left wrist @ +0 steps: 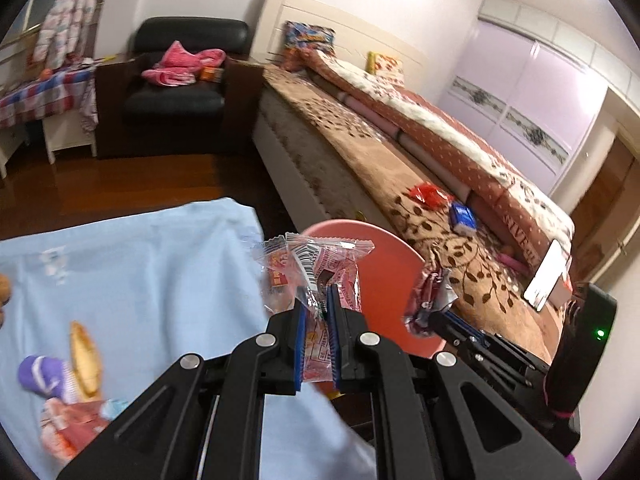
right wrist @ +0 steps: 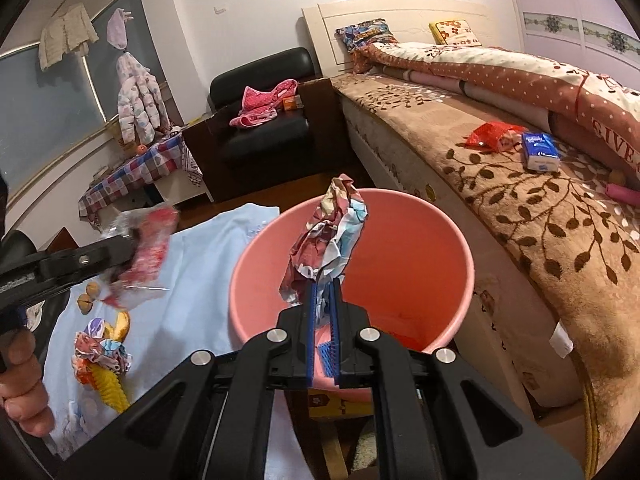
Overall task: Collect trash
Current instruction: 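Carry the bag and wrapper over the bucket and open both grippers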
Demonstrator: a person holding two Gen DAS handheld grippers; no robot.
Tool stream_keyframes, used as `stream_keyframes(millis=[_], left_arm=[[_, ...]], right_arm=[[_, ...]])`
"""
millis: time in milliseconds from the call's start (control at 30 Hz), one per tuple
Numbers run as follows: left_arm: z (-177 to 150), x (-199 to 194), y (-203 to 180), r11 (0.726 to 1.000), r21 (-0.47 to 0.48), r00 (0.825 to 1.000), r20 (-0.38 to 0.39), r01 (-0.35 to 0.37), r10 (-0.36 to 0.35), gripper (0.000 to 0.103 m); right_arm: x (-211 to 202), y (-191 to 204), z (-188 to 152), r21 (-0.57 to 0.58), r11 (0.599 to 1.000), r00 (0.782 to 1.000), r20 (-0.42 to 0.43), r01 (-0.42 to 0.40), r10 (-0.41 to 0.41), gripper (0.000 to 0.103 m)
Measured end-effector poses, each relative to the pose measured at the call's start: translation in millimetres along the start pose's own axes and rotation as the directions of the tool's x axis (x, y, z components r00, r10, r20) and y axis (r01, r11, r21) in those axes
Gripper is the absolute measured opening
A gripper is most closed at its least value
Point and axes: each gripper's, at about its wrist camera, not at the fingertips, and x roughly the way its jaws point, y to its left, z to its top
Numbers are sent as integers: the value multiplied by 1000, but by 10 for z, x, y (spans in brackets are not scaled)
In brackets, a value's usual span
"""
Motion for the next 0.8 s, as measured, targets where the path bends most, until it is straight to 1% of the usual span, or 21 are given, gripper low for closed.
stream_keyframes(millis=[133,233,333,367,433,500,567,800], left_arm=[[23,302,-193,999,38,999,-36,-7,8,9],[8,484,-241,999,48,998,-61,-17,20,10],[-9,622,-243,999,41,996,-90,-21,25,18],[-12,650,-242,999,35,995,-97,-23,26,18],[-15,680,-229,999,28,994,-101,-27,29,21],[-13,678,-214,999,20,994,-102,-28,30,25],[-11,652,-209,999,19,995,-96,-27,29,29],[3,437,-241,998,45,999,-42,-32,34,31]], right_arm=[[36,-59,-3,14,1000,1000,-9,-12,12,7],[65,-79,-2,11,1000,1000,-14,-10,10,7],[113,-115,-11,17,1000,1000,-27,-9,9,7],[139,-131,-20,22,1000,999,-36,-10,11,7],[175,-164,-29,33,999,999,-46,-17,19,11],[191,-191,-41,44,999,999,-48,-19,21,26],[195,-199,-47,49,998,998,-47,-29,31,31],[91,-119,-35,27,999,999,-14,-38,38,31]])
